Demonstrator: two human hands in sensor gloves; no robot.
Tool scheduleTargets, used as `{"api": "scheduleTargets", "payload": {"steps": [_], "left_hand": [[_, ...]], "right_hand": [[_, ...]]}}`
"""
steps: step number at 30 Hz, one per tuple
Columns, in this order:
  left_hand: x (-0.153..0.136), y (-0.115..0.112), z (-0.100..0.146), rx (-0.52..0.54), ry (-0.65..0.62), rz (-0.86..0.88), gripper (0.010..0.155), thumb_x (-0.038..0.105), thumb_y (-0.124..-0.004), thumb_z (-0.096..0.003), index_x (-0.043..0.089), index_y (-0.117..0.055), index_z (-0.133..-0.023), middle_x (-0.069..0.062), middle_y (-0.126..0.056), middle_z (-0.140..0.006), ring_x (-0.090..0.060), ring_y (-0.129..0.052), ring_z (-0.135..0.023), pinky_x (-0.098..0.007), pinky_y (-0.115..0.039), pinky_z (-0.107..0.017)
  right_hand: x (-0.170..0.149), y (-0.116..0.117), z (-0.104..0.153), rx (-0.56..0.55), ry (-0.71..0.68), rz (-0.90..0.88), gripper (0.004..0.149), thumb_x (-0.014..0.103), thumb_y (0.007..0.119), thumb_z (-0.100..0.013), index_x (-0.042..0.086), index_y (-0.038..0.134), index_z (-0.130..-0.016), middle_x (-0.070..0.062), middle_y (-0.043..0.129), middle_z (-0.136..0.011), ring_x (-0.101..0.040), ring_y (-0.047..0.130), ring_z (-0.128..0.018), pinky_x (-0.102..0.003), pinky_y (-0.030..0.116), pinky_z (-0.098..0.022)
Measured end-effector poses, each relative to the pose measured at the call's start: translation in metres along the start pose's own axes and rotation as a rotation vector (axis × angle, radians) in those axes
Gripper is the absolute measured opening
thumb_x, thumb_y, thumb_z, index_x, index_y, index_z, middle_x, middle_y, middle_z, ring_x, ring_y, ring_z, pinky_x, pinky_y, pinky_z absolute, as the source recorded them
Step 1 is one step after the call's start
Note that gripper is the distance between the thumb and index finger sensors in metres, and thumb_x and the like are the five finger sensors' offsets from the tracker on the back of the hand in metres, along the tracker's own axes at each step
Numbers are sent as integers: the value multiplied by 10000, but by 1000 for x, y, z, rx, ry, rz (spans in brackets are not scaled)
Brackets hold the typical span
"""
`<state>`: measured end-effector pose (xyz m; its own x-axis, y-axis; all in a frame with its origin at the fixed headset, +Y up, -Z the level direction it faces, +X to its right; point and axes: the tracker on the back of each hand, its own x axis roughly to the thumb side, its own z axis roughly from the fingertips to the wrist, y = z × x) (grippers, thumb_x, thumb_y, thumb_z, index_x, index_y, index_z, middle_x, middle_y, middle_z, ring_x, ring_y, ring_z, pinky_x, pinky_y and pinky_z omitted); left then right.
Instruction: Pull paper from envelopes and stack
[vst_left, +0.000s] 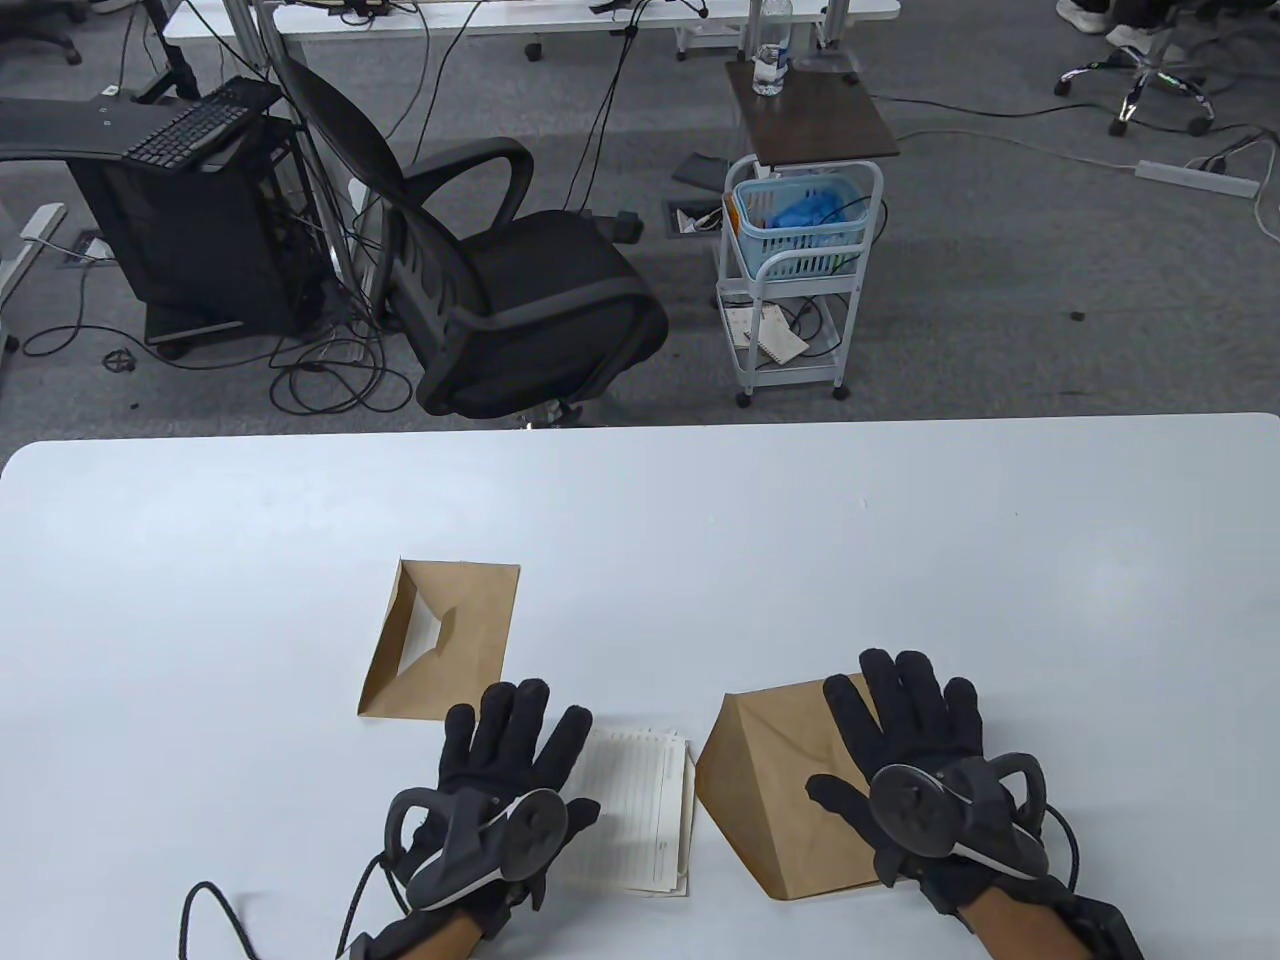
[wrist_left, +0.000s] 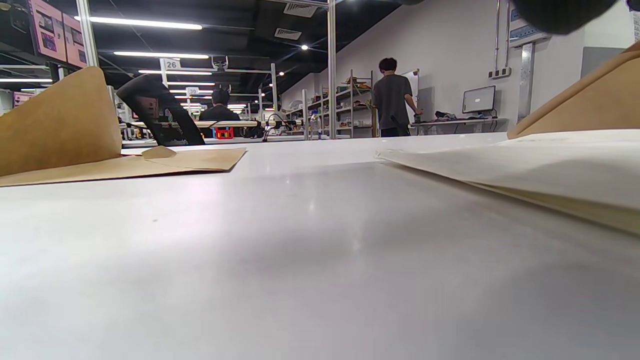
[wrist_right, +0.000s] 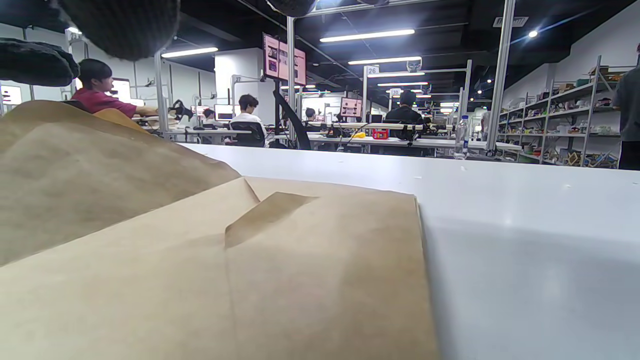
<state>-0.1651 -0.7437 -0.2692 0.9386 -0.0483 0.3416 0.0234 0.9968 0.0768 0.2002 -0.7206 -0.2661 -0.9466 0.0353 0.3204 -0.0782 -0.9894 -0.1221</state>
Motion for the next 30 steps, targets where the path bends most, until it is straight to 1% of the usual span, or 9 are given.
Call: {"api": "scheduleTargets", "payload": {"steps": [8,13,18,19,20,22,24,27,30], "left_hand": [[-11,5,-2,16,49,-4,796,629,-677,-495,406,-271,-1142,-104,-137,-1210,-442,-174,-1149,-647,-122,-782],[-36,12,-13,5,136,-46,801,625,-686,-497,405,-266,-1143,-111,-152,-1212,-442,-205,-1152,-648,-148,-789],[-85,25,-30,-10,328,16,823,613,-715,-501,394,-252,-1144,-118,-151,-1212,-445,-217,-1153,-652,-158,-791],[-91,26,-31,-14,352,19,830,611,-721,-501,389,-247,-1144,-120,-158,-1212,-448,-226,-1151,-652,-166,-792],[-108,26,-35,-28,418,29,842,608,-731,-502,380,-235,-1144,-124,-164,-1212,-449,-239,-1151,-653,-175,-794],[-129,24,-40,-58,507,46,899,604,-746,-501,333,-170,-1137,-132,-188,-1209,-451,-269,-1148,-653,-199,-795],[-154,17,-45,-108,616,69,918,601,-756,-495,299,-171,-1135,-137,-227,-1207,-454,-302,-1143,-652,-219,-795],[-175,6,-49,-171,721,85,914,593,-771,-489,262,-220,-1140,-142,-345,-1197,-450,-432,-1122,-651,-294,-794],[-182,-4,-55,-224,756,72,861,577,-791,-483,247,-348,-1144,-134,-533,-1156,-427,-621,-1066,-644,-399,-785]], "right_hand": [[5,1,1,7,-10,0,843,669,663,-499,241,335,-1147,-189,228,-1178,-492,219,-1090,-754,250,-686],[3,-1,2,4,1,-13,840,668,665,-499,239,343,-1147,-191,242,-1178,-494,235,-1090,-754,255,-687],[0,-2,3,-2,10,-28,839,666,667,-499,237,349,-1146,-195,250,-1178,-494,244,-1091,-755,258,-687],[0,-3,3,-4,11,-29,838,665,668,-499,237,351,-1146,-194,253,-1178,-495,245,-1090,-755,259,-687],[0,-2,3,-6,11,-30,838,665,668,-499,236,351,-1146,-196,253,-1177,-495,246,-1091,-754,261,-687],[1,-2,3,-7,8,-29,839,665,668,-499,235,352,-1146,-195,255,-1178,-496,249,-1090,-754,263,-687],[2,-2,3,-7,1,-26,838,665,668,-499,235,355,-1146,-196,258,-1177,-495,253,-1091,-754,267,-687],[4,-1,3,-3,-2,-21,837,666,668,-500,235,355,-1146,-195,259,-1178,-497,256,-1090,-754,270,-688],[4,-1,3,0,-3,-23,836,665,668,-500,234,358,-1146,-196,262,-1178,-497,260,-1090,-753,272,-688]]}}
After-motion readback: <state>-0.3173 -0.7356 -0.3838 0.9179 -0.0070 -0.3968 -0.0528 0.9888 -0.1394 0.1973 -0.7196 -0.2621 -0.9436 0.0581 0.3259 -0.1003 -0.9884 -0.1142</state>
